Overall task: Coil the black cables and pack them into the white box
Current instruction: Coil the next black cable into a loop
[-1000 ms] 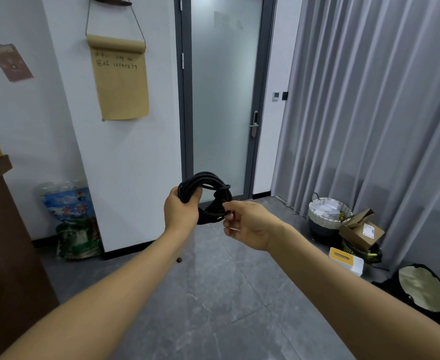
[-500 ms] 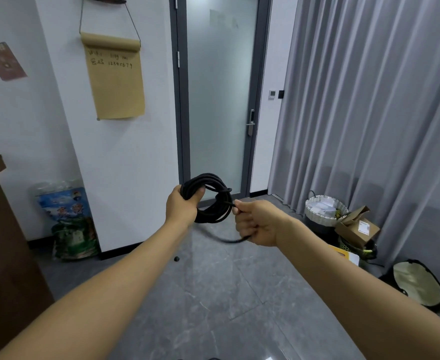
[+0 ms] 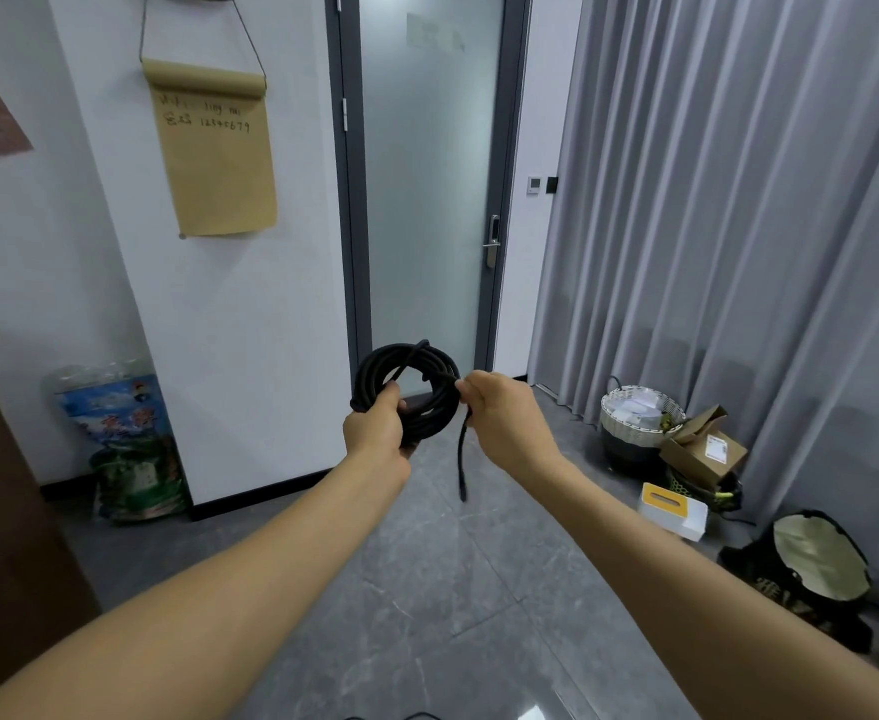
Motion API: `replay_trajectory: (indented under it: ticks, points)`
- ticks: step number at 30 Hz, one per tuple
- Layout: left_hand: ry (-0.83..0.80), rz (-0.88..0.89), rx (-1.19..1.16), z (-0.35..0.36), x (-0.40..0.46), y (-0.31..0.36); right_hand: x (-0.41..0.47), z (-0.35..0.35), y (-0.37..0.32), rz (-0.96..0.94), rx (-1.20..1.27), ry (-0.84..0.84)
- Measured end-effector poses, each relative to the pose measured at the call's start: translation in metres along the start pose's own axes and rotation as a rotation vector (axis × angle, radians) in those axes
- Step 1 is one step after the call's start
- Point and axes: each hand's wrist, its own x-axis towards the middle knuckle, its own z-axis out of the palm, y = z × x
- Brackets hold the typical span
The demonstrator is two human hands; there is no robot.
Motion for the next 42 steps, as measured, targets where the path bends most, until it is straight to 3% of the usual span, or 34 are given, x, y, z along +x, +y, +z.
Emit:
replay_trajectory:
  ticks: [5, 10, 15, 27, 32, 42]
  points:
    - [-0.041, 0.015, -0.022, 0.009, -0.012, 0.001, -0.007, 0.004, -0.017, 0.145, 0.195, -0.019]
    - [-0.102, 0.001, 0.018, 0.014, -0.019, -0.002, -0.004, 0.01, -0.013, 0.342, 0.761, -0.048]
    - [-0.146, 0.022, 0.04, 0.014, -0.021, -0.004, -0.008, 0.007, -0.008, 0.428, 1.046, 0.001]
    - [-0.129, 0.019, 0.147, 0.012, -0.011, -0.003, -0.018, 0.017, 0.005, 0.468, 1.203, -0.072]
    - [-0.195, -0.08, 0.089, 0.013, -0.015, -0.008, -0.016, 0.013, 0.006, 0.475, 1.355, -0.065]
    - [-0.318, -0.257, 0.003, 0.012, -0.009, -0.006, -0.019, -0.003, 0.014, 0.495, 1.417, -0.145]
